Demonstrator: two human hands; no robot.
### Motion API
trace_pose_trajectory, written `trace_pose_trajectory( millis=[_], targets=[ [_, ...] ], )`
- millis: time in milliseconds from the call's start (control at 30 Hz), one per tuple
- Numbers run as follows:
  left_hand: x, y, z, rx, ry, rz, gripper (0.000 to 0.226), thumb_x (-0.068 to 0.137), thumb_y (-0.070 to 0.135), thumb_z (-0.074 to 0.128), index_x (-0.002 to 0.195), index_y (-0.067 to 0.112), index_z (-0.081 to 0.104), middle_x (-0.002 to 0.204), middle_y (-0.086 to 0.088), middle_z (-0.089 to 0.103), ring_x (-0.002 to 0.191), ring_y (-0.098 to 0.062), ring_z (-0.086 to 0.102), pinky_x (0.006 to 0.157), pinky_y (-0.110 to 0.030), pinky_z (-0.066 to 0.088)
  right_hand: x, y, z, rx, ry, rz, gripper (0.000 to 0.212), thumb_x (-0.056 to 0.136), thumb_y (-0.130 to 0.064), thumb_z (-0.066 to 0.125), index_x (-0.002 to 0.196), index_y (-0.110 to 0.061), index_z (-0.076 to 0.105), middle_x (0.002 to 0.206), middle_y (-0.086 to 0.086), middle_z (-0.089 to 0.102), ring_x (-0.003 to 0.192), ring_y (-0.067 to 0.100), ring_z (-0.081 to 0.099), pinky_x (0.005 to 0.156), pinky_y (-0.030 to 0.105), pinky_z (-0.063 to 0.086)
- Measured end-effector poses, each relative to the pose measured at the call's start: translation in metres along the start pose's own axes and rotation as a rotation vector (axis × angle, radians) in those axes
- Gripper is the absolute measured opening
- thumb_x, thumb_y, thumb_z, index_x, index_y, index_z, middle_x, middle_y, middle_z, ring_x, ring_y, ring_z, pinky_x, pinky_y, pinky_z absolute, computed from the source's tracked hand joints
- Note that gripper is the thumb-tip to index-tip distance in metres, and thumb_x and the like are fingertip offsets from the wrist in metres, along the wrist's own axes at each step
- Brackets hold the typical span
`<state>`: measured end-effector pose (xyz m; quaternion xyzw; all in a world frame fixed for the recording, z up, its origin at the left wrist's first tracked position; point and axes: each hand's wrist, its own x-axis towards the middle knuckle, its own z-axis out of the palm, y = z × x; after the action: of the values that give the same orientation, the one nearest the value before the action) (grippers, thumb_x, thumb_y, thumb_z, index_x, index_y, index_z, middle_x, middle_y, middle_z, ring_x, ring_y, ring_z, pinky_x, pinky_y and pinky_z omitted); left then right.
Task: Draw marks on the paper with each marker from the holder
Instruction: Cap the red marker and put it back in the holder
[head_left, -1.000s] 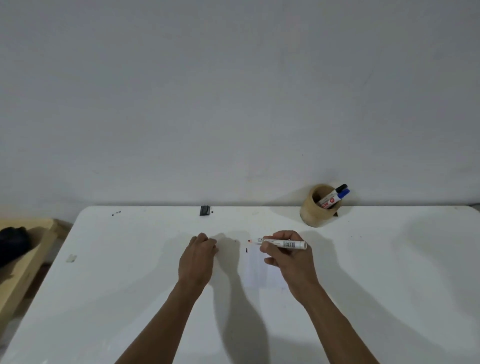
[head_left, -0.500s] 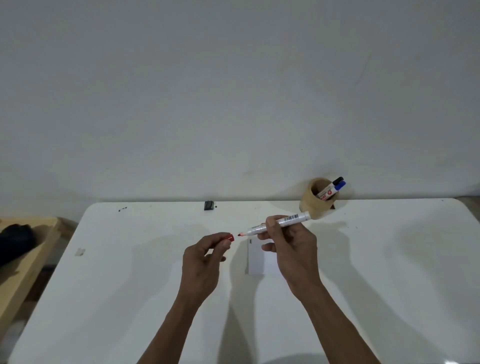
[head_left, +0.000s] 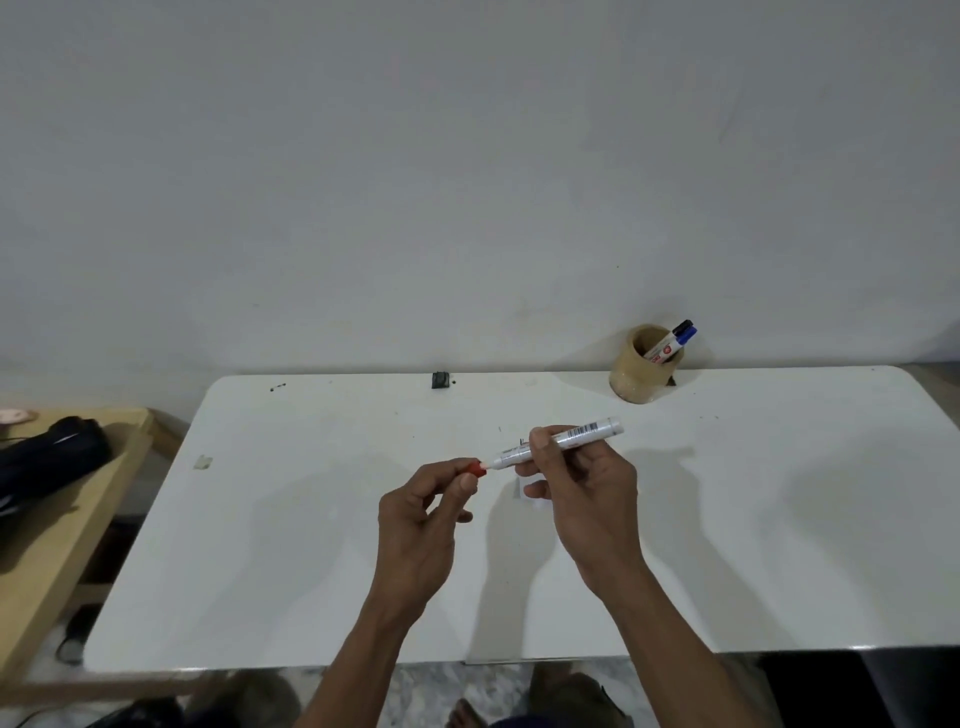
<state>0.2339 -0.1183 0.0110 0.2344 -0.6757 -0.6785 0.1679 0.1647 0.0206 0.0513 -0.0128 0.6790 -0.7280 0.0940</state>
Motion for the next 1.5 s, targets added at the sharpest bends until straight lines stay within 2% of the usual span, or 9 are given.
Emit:
trace_pose_trajectory(
  millis=[500, 700, 800, 900, 1033, 1167, 1367, 1433, 1500],
  targets=[
    [-0.006, 0.003, 0.007, 0.042, -0.210, -0.022, 0.013, 0.094, 0.010, 0.065, 0.093, 0.016, 0.077, 0.082, 0.006, 0.076, 0.070, -0.010, 0.066, 0.067, -0.024, 0.058, -0.021, 0.007, -0.021, -0.001, 0.007, 0.065, 0.012, 0.094, -0.018, 0.070, 0.098, -0.008, 0.073, 0.086, 0.006, 0.080, 0.083, 0.022, 0.077, 0.066, 0.029, 0.061],
    [0.015, 0.007, 0.019, 0.092, -0.322, -0.046, 0.011, 0.092, 0.008, 0.068, 0.095, 0.013, 0.077, 0.084, 0.009, 0.075, 0.075, -0.008, 0.065, 0.067, -0.021, 0.056, 0.005, -0.002, -0.065, 0.169, 0.089, 0.121, 0.025, 0.076, -0.013, 0.082, 0.098, -0.017, 0.072, 0.083, 0.001, 0.075, 0.075, 0.019, 0.072, 0.060, 0.027, 0.058],
    [0.032, 0.013, 0.036, 0.065, -0.318, -0.046, 0.013, 0.091, 0.004, 0.069, 0.097, 0.013, 0.076, 0.085, 0.005, 0.076, 0.076, -0.010, 0.066, 0.068, -0.021, 0.057, 0.026, -0.009, -0.094, -0.144, -0.012, 0.002, 0.016, 0.077, -0.005, 0.086, 0.085, -0.012, 0.074, 0.078, 0.005, 0.075, 0.070, 0.014, 0.067, 0.061, 0.023, 0.057],
    [0.048, 0.024, 0.066, 0.054, -0.318, -0.032, 0.015, 0.089, 0.005, 0.071, 0.100, 0.013, 0.075, 0.085, 0.002, 0.077, 0.078, -0.012, 0.067, 0.070, -0.024, 0.059, 0.048, -0.008, -0.114, -0.481, -0.153, -0.030, 0.017, 0.074, -0.015, 0.091, 0.082, -0.021, 0.078, 0.076, -0.001, 0.077, 0.065, 0.008, 0.067, 0.061, 0.021, 0.053],
    [0.071, 0.036, 0.110, 0.196, -0.354, 0.065, 0.016, 0.089, 0.012, 0.074, 0.101, 0.022, 0.076, 0.081, 0.009, 0.074, 0.078, -0.008, 0.066, 0.073, -0.031, 0.060, 0.073, 0.003, -0.128, -0.606, -0.234, -0.044, 0.028, 0.078, -0.023, 0.087, 0.099, -0.035, 0.074, 0.086, -0.012, 0.074, 0.077, 0.007, 0.069, 0.064, 0.021, 0.055],
    [0.090, 0.043, 0.152, 0.317, -0.382, 0.134, 0.023, 0.087, 0.018, 0.075, 0.109, 0.025, 0.074, 0.085, 0.011, 0.073, 0.085, -0.005, 0.068, 0.069, -0.026, 0.057, 0.100, 0.008, -0.144, -0.678, -0.257, -0.121, 0.030, 0.086, -0.023, 0.079, 0.112, -0.034, 0.068, 0.088, -0.015, 0.072, 0.089, 0.003, 0.067, 0.074, 0.023, 0.057],
    [0.118, 0.027, 0.206, 0.354, -0.287, 0.046, 0.054, 0.081, 0.027, 0.081, 0.130, 0.030, 0.058, 0.110, 0.012, 0.066, 0.100, -0.003, 0.062, 0.076, -0.022, 0.056, 0.151, -0.011, -0.175, -0.464, 0.024, -0.220, 0.063, 0.096, -0.016, 0.067, 0.141, -0.050, 0.039, 0.099, -0.013, 0.072, 0.079, 0.002, 0.072, 0.060, 0.012, 0.054],
    [0.128, 0.015, 0.225, 0.407, -0.264, 0.038, 0.065, 0.079, 0.032, 0.083, 0.136, 0.029, 0.052, 0.119, 0.011, 0.063, 0.104, -0.002, 0.061, 0.077, -0.020, 0.055, 0.174, -0.019, -0.183, -0.382, 0.134, -0.247, 0.068, 0.095, -0.013, 0.069, 0.145, -0.046, 0.037, 0.106, -0.011, 0.071, 0.081, -0.001, 0.073, 0.062, 0.009, 0.052],
    [0.138, 0.003, 0.243, 0.461, -0.231, 0.038, 0.076, 0.077, 0.036, 0.084, 0.142, 0.027, 0.045, 0.130, 0.007, 0.059, 0.107, -0.005, 0.059, 0.086, -0.030, 0.056, 0.197, -0.024, -0.186, -0.332, 0.218, -0.290, 0.071, 0.092, -0.009, 0.073, 0.146, -0.038, 0.037, 0.106, -0.006, 0.073, 0.083, 0.000, 0.075, 0.067, 0.013, 0.055]
  ],
)
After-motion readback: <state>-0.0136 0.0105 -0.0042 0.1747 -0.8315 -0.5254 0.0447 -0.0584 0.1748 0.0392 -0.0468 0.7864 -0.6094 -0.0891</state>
